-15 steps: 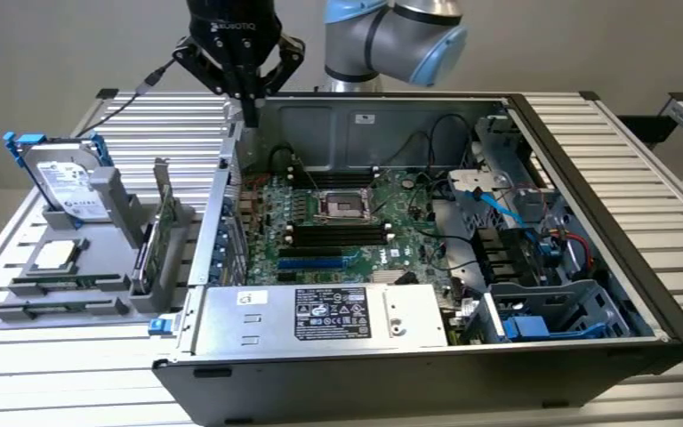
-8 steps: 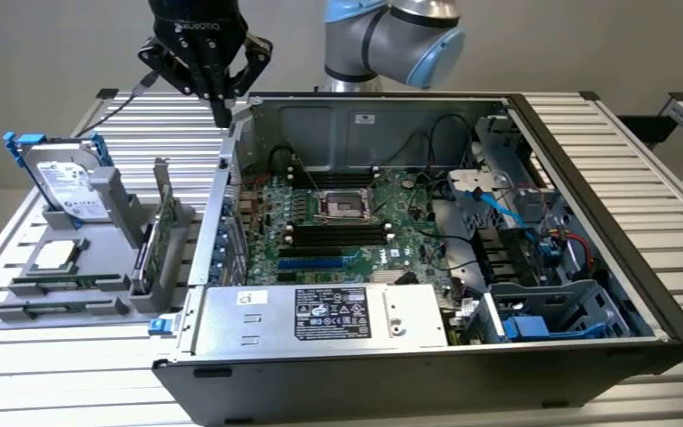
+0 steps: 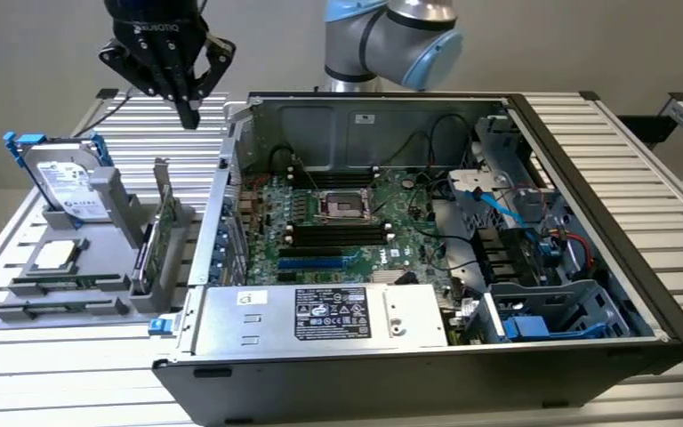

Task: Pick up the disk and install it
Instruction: 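Reach for the disk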

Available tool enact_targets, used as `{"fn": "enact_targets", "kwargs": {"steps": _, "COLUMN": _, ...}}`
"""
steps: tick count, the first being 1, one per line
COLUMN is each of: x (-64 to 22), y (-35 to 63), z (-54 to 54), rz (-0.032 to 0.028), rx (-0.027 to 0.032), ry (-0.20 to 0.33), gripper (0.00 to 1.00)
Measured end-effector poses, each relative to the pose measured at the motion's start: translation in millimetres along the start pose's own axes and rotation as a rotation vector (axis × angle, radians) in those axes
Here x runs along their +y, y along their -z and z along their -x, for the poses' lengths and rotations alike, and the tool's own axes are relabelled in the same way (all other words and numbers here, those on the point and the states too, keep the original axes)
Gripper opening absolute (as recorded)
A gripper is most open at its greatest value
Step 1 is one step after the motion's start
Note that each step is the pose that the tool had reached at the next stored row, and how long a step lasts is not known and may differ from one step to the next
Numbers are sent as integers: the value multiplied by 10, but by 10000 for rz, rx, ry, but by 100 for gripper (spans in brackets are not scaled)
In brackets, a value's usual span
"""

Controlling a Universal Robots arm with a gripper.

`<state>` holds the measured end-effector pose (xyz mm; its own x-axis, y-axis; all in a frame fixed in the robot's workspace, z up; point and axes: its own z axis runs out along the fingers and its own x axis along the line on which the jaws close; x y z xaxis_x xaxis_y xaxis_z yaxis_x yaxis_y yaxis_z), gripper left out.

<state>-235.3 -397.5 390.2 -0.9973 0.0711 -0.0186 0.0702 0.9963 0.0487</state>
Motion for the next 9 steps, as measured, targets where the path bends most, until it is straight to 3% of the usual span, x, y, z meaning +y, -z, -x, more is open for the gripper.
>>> {"fn": "enact_targets", "kwargs": {"steps": 9, "x": 18, "y": -81, "z": -411, "rz": -2, "rx": 20, "ry": -1, "gripper": 11}}
